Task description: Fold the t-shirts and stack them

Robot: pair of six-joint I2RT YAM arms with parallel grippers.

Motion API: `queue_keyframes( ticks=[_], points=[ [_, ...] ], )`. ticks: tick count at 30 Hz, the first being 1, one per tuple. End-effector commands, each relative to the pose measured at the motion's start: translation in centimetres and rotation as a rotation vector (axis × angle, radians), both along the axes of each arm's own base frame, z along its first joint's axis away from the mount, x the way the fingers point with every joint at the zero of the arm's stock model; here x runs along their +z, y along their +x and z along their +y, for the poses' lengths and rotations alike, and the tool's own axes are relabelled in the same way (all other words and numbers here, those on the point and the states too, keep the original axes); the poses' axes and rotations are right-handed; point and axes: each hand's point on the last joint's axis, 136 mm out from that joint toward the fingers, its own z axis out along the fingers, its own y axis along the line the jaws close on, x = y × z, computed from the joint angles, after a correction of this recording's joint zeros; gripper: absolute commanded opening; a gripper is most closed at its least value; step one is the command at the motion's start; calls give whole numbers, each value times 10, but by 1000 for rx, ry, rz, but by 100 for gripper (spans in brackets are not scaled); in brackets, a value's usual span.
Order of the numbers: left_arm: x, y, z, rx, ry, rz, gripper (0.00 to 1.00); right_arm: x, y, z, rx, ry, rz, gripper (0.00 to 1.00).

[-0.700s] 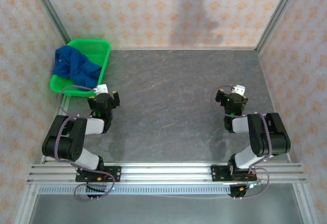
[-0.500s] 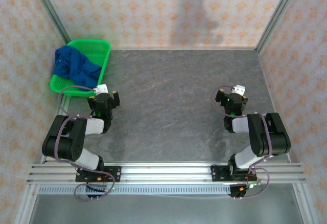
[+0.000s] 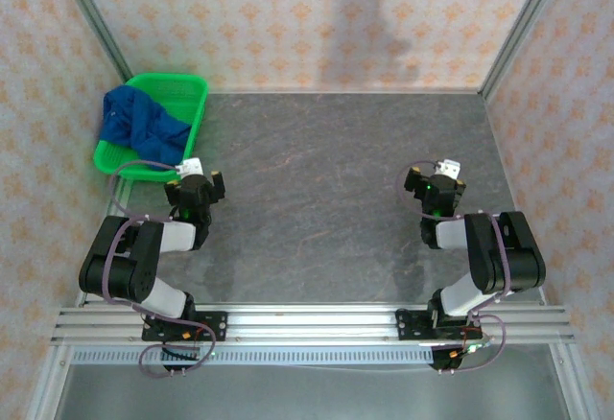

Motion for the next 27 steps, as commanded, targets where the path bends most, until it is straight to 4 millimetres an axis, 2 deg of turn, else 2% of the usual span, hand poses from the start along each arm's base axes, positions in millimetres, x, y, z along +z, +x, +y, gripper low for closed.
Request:
queue_keyframes(
  ticks=[1,15,16,18,21,23,27],
  points=[
    [17,8,1,0,14,-49,100,10,7,-2,-11,-14,-35,99],
    [18,8,1,0,14,-53,100,10,8,-1,-7,-5,-31,99],
    [21,10,-1,-17,14,-56,100,14,7,1,7,-7,-42,99],
    [33,18,-12,-74,19,12,100,31,6,8,44,-15,-52,99],
    [56,25,-30,-152,41,68,100,46,-8,7,-1,-4,29,99],
    [75,21,-44,-192,-3,45,100,56,-20,16,12,-2,84,99],
    [100,5,-53,-165,-114,45,100,81,-40,32,45,93,112,99]
  ],
)
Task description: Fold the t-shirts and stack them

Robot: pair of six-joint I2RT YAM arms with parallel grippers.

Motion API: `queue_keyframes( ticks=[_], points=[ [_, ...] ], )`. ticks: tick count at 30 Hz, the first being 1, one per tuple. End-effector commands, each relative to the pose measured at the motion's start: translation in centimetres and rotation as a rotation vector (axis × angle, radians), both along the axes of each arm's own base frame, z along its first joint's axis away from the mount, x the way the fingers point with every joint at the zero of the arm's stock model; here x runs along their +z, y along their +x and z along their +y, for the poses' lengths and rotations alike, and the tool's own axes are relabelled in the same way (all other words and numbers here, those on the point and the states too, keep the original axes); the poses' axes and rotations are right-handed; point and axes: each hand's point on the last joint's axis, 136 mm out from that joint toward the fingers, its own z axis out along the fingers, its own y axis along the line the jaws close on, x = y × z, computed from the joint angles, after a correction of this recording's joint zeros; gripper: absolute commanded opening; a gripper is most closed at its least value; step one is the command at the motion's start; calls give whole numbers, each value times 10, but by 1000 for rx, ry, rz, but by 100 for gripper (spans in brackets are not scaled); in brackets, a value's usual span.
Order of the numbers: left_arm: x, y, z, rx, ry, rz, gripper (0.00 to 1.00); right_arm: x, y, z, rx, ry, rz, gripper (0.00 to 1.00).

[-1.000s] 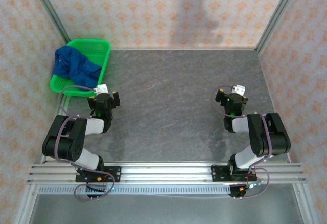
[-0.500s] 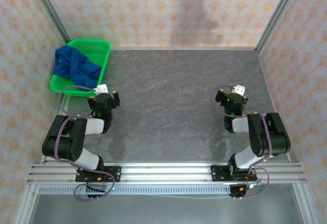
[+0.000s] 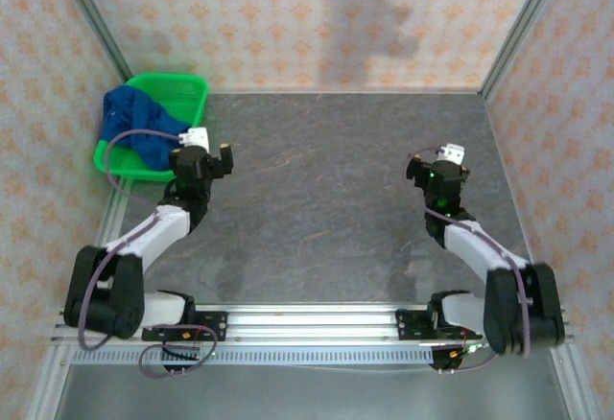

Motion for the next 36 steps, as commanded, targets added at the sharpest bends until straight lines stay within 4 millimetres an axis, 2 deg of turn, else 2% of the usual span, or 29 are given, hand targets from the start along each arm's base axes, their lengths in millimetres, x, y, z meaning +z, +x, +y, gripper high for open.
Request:
queue_keyframes(
  ticks=[1,5,8,9,11,15,18,20,25,30,36],
  points=[
    [-8,-25,-7,12,-88,142,100,-14,-31,7,-3,82,183,99],
    [19,-36,4,113,-138,208,100,-10,-47,19,16,160,295,99],
    [39,-27,16,146,-169,306,100,-8,-51,39,93,196,377,99],
    [43,-21,20,139,-203,353,100,-7,-50,48,129,211,397,99],
    [49,-10,40,191,-256,475,100,-2,-48,72,220,239,445,99],
    [54,15,69,248,-210,638,100,9,-39,121,345,194,528,99],
    [41,33,93,305,-216,696,100,13,-31,158,411,190,588,99],
    [18,44,113,346,-261,745,98,16,-25,183,448,207,620,99],
    [-11,67,135,331,-304,759,92,24,-15,231,529,233,651,99],
    [-43,74,146,314,-297,844,84,24,-9,253,548,265,676,99],
    [-73,80,153,298,-319,898,74,20,-10,255,548,265,696,99]
  ],
)
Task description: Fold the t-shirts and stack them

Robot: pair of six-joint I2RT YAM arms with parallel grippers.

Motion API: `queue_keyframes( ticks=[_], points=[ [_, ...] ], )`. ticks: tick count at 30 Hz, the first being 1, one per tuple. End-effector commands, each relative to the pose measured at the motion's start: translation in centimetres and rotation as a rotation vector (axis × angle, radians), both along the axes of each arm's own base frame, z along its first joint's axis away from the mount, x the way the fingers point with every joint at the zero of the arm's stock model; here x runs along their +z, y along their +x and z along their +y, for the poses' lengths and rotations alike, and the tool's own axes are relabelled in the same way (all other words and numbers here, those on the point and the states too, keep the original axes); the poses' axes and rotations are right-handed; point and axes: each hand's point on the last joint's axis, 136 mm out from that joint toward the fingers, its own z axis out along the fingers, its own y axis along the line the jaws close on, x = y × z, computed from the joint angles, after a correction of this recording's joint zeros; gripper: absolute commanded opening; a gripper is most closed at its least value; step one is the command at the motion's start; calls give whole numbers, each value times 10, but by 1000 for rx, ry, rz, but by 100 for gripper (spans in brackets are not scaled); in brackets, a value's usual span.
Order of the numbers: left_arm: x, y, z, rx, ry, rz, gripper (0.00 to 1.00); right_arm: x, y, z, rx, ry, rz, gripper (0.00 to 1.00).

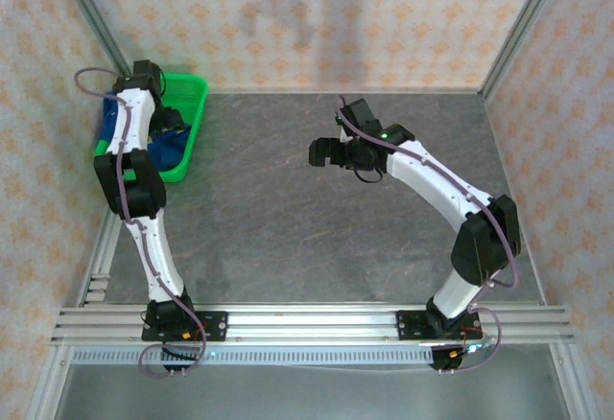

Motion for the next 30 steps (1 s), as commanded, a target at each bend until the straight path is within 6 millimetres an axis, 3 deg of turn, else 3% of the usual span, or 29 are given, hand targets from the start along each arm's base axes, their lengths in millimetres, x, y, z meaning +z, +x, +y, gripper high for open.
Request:
queue_keyframes(
  ticks=[1,7,12,15,17,18,23,30],
  points=[
    [-7,-2,1,-26,-27,32,73,6,-3,1,-8,1,20,100],
    [-36,4,0,-9,-57,64,64,8,1,4,2,-4,25,99],
    [-53,7,-7,-2,-110,72,49,9,3,6,8,-7,23,99],
    [-59,10,-14,-11,-159,65,25,8,5,6,4,-11,19,99],
    [-56,13,-22,-23,-199,47,0,6,7,5,-6,-17,16,99],
    [-51,14,-23,-20,-206,31,0,5,8,4,-9,-19,14,99],
    [18,30,-32,-31,-216,-191,0,3,17,9,-23,-2,-1,100],
    [147,31,-62,-67,-227,-502,0,-6,34,9,-62,43,5,99]
  ],
)
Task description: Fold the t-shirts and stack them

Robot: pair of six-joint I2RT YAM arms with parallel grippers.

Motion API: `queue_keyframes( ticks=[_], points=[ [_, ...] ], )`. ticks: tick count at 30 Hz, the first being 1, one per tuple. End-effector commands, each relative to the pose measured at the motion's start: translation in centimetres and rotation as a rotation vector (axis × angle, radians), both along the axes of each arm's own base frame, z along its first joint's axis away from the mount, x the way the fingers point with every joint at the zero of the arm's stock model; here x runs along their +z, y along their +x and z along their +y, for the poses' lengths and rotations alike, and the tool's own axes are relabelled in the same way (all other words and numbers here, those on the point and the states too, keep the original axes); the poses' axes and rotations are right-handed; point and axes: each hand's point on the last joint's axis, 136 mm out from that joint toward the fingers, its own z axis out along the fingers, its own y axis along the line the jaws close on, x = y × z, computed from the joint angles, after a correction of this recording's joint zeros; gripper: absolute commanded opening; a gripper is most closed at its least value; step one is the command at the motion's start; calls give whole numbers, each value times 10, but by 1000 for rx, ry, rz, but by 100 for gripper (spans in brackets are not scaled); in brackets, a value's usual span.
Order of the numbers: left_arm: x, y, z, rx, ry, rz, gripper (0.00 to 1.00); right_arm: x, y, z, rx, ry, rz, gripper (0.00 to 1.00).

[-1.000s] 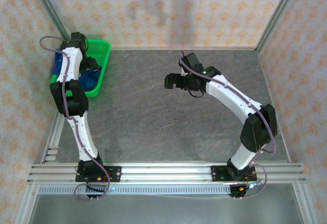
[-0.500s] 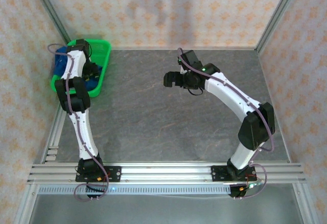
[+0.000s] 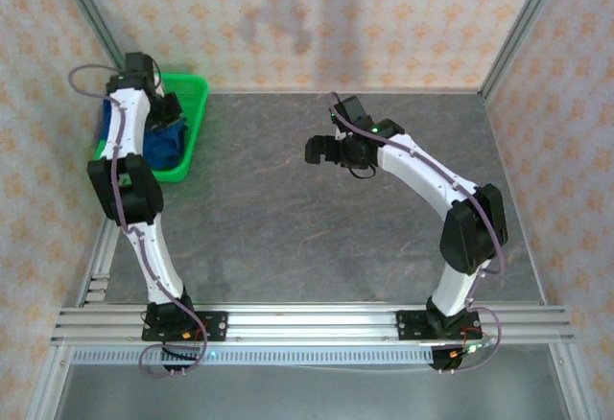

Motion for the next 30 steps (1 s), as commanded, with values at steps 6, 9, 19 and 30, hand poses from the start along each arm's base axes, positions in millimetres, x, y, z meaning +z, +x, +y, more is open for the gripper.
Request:
queue_keyframes(
  ticks=[6,9,19,30],
  points=[
    [184,-8,-68,-80,-29,-444,0,12,32,-2,-73,101,-62,99],
    [216,-14,-83,-100,-54,-517,0,13,36,-2,-69,117,-59,99],
    [342,-41,-161,-284,-86,-835,0,14,46,-5,-118,275,-60,99],
    [446,-81,-150,-211,-120,-1175,0,14,49,0,-110,338,-60,99]
  ],
)
